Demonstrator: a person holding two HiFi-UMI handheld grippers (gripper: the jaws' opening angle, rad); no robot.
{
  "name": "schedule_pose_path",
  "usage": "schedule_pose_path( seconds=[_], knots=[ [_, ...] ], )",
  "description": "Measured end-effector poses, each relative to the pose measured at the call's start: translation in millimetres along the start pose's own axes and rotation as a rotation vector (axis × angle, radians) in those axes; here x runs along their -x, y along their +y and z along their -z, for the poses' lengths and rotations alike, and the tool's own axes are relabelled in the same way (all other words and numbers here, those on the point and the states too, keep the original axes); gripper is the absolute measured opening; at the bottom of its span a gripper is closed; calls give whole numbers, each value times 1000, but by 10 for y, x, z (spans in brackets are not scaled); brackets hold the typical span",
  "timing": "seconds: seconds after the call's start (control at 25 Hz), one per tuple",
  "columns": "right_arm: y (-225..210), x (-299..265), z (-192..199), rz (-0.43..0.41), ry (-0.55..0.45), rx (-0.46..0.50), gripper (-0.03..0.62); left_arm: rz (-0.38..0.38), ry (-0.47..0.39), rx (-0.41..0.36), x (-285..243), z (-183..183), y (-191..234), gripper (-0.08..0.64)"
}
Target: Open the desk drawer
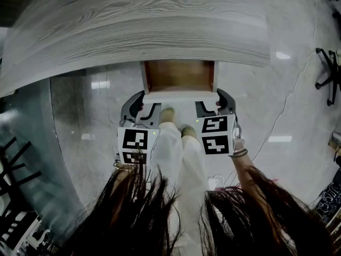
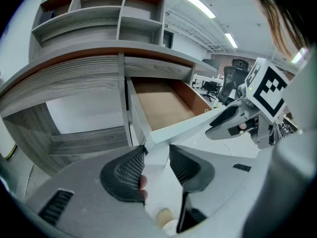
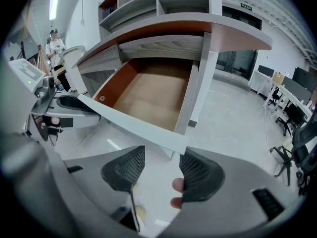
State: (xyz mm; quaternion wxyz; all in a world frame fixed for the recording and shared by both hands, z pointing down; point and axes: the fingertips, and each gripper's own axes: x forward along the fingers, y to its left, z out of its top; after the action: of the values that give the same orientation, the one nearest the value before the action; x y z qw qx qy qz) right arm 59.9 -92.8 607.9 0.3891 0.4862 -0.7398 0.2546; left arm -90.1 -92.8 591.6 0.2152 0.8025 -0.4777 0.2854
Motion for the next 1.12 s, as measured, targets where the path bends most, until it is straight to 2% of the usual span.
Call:
schedule_pose_path(
  seconds=[0.2, 0.4, 0.64, 1.12],
  knots=[
    [-32, -14, 11, 11, 7, -2, 204, -18, 32, -10, -56, 292, 75, 144],
    [-22, -17, 60, -4, 26, -5, 204, -15, -5, -14, 4, -47, 23, 144],
    [-8, 12, 126, -14, 38, -11, 204, -23, 32, -3, 53, 42, -11, 143],
    [-60, 151, 309, -26, 68, -33, 204, -55, 44, 24, 178, 94, -121, 143]
  ],
)
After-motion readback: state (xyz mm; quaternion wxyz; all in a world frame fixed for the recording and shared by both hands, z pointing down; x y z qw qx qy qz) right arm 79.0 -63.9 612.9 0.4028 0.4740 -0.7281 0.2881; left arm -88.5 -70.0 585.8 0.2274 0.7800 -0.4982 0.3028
